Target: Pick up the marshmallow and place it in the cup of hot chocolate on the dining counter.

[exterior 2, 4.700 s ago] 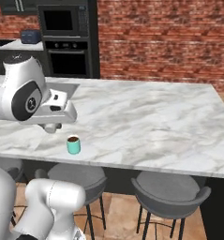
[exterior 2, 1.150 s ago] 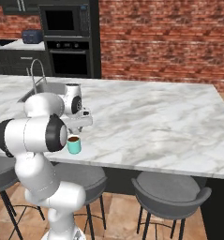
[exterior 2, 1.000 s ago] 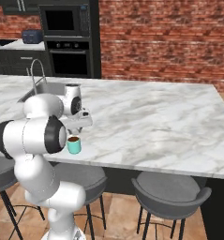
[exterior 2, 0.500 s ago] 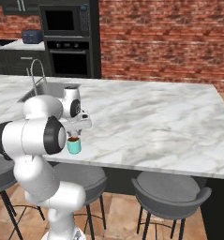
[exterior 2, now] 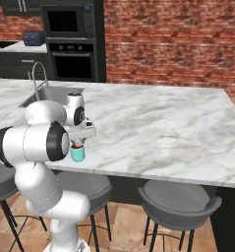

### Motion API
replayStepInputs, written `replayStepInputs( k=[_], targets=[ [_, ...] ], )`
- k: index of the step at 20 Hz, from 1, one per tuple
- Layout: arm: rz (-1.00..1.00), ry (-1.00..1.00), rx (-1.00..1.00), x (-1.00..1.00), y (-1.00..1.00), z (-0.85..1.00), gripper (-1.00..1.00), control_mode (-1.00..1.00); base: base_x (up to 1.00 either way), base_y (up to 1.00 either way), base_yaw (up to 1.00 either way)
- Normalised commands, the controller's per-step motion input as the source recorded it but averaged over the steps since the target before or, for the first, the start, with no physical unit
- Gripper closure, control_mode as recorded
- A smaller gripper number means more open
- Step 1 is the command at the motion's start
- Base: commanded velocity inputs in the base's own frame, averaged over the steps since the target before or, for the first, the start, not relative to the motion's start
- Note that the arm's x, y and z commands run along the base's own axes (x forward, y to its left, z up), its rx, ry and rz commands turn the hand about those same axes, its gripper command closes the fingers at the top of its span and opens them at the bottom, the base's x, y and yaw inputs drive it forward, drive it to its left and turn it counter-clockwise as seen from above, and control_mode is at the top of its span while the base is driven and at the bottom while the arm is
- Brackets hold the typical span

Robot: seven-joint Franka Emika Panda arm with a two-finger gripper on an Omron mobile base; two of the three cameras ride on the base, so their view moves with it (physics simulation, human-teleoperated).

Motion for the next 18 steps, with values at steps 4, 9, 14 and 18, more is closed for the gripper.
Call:
replayStepInputs(
  k=[4, 9, 14, 18],
  targets=[
    [0.0, 0.0, 0.0, -0.04, 0.03, -0.06, -1.0, -1.0, 0.0, 0.0, 0.0],
    [0.0, 0.0, 0.0, 0.0, 0.02, 0.0, -1.0, -1.0, 0.0, 0.0, 0.0],
    [0.0, -0.08, 0.0, -0.15, 0.0, 0.25, -1.0, -1.0, 0.0, 0.0, 0.0],
    [0.0, -0.12, 0.0, -0.34, 0.0, 0.62, -1.0, -1.0, 0.0, 0.0, 0.0]
  ],
)
